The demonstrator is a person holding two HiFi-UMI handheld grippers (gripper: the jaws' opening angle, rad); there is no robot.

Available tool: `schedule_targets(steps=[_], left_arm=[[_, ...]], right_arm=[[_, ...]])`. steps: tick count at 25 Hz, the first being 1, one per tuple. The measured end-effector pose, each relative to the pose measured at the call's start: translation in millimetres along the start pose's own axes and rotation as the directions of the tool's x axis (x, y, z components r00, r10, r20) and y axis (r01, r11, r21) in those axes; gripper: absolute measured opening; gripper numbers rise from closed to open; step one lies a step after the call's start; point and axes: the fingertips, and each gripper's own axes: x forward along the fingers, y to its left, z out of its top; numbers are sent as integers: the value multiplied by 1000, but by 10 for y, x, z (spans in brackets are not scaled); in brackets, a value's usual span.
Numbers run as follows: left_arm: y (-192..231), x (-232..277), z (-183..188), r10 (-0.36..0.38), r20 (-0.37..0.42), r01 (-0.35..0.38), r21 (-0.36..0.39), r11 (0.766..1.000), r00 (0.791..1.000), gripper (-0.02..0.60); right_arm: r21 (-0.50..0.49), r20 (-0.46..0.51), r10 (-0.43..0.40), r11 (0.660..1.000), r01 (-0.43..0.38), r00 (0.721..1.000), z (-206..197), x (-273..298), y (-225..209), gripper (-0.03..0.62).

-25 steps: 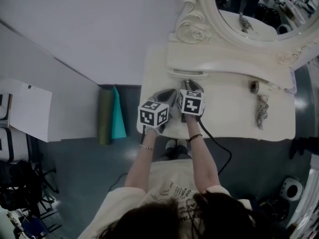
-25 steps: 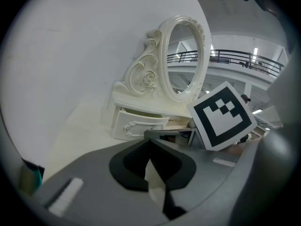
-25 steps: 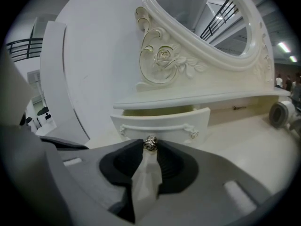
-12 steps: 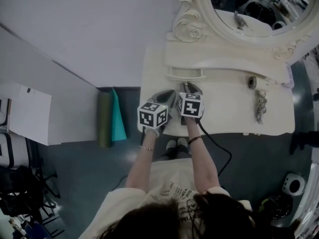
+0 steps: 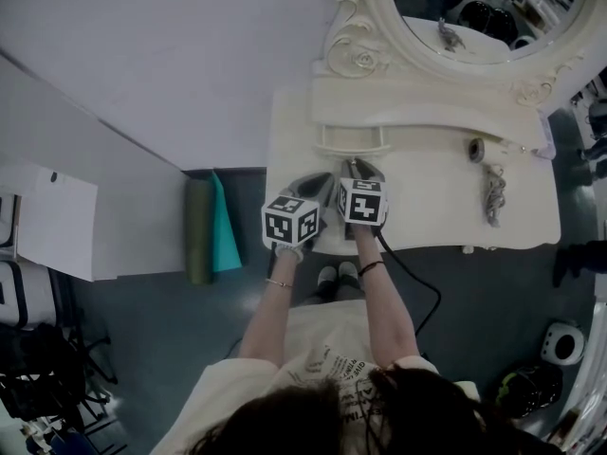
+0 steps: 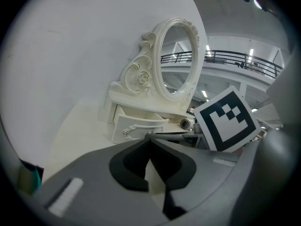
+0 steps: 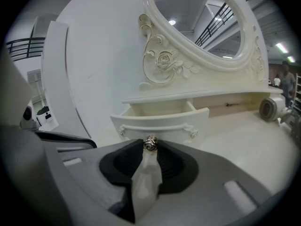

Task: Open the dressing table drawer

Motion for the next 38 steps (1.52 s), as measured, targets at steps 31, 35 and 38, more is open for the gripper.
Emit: schedule_targets(steps=[31,35,38], left_arm=[[-82,-93,-87,-13,-10,13,7,1000,1000,-12],[-85,-110,-84,-15,-8,15,7,1000,1000,-12],[-78,-104,-83,-16,-7,16,6,1000,1000,-12]], right_arm=[[-20,13,-15,1000,15,1000,-69,-104,19,101],[-33,23,-18,999,19,1000,-66,-109,39,105],[-38,30,-23,999,24,999,-61,-97,41,117]])
